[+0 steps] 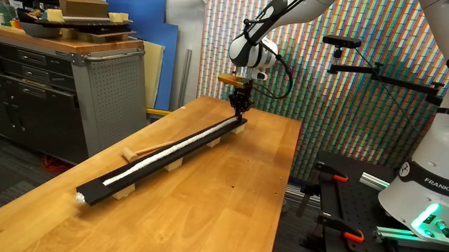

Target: Place the white rope on the black board

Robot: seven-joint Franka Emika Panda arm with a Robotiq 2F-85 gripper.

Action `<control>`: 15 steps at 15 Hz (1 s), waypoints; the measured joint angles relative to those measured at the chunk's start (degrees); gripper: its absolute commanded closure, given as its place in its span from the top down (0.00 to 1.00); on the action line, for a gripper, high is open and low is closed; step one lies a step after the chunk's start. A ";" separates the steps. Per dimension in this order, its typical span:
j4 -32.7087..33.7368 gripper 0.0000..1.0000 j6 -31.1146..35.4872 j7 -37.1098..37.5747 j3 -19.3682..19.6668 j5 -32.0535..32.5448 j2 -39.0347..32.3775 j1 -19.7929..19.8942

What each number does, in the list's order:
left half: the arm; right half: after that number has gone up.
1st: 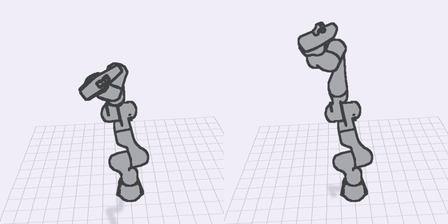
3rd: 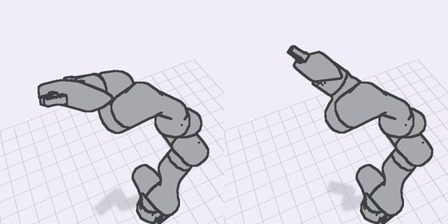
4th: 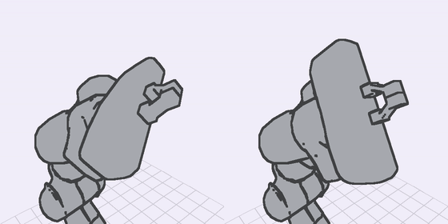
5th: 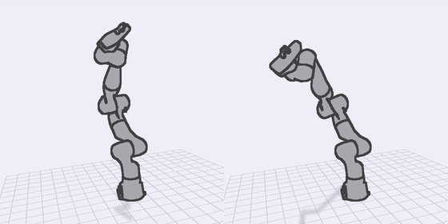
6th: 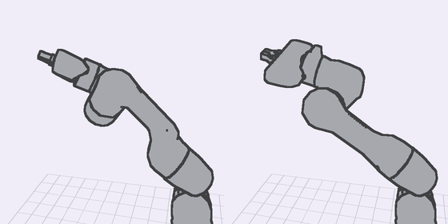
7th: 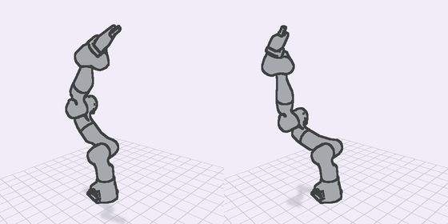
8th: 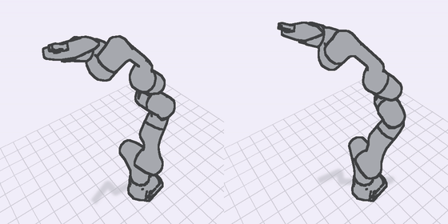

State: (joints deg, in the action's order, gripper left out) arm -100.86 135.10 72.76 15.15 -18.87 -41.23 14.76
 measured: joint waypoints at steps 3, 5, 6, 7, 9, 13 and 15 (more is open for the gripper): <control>0.00 0.73 0.00 0.07 0.71 0.54 0.00 0.02; -0.01 0.88 0.02 0.07 0.82 0.54 0.00 0.05; -0.02 0.97 0.04 0.02 0.81 0.54 0.00 0.03; -0.06 1.00 0.08 -0.11 0.79 0.54 0.07 -0.03; -0.21 1.00 0.26 -0.55 0.72 0.55 0.53 -0.25; -2.29 1.00 1.80 -3.35 0.18 0.55 3.69 -1.34; -4.92 1.00 3.43 -5.60 -0.17 0.57 6.70 -2.41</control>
State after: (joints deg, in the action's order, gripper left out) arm -105.79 138.53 67.16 14.98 -18.30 -34.53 12.35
